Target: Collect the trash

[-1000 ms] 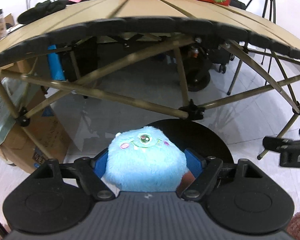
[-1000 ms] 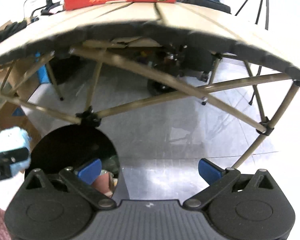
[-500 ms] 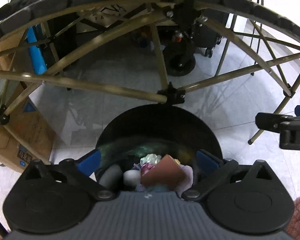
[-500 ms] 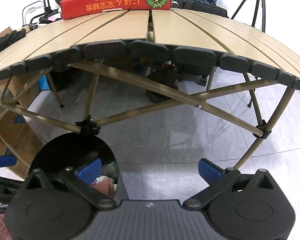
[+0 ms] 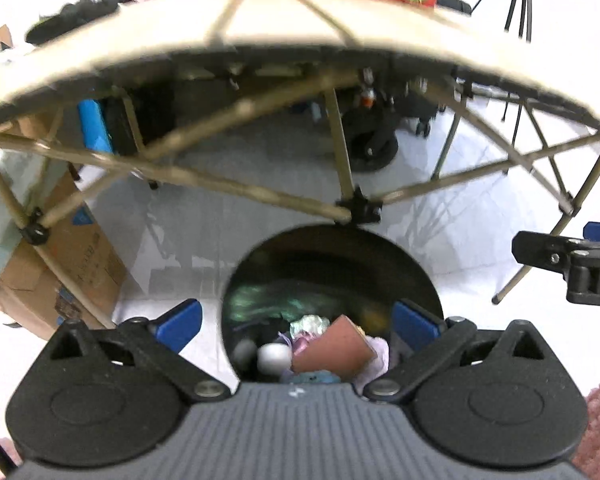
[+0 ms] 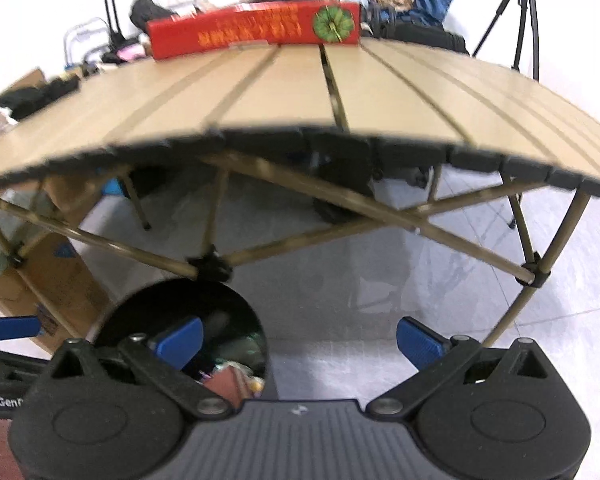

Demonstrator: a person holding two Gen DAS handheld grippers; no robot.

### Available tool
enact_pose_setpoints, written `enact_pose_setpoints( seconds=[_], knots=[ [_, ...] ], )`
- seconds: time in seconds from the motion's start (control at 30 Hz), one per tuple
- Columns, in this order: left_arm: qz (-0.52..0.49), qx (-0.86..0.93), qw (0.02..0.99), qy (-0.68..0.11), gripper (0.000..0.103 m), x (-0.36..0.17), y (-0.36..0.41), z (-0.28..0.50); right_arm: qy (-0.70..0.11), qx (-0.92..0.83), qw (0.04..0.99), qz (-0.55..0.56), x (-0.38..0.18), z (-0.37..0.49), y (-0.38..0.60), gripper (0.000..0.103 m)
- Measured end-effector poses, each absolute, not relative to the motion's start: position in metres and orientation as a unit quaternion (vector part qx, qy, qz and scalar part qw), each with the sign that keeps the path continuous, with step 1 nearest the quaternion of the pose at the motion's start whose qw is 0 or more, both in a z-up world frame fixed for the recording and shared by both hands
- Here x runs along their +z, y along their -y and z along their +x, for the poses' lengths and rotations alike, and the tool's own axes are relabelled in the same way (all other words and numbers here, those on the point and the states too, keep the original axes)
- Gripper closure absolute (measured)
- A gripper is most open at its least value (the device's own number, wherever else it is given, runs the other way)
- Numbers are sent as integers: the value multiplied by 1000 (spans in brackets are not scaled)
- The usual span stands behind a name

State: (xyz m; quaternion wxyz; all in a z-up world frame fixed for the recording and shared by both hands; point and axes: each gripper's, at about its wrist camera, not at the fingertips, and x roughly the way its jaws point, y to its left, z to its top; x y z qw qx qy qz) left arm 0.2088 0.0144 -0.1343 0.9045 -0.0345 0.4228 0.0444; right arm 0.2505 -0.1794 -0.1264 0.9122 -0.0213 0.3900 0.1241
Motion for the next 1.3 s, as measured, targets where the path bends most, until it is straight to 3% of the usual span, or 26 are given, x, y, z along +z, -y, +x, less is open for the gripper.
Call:
enact_pose_setpoints(
  seconds=[0.47,0.93,1.3],
  knots=[
    [-31,20,944,-329,0,-41,-29,115,-318,184,930,-20,-46,144,190,0],
    [-33,4,941,-336,0,-35,-29,30,-310,208,927,-23,-32,63,193,0],
    [-31,-7,947,-320,0,-30,-19,15,-319,194,928,-9,-31,47,199,0]
  ],
)
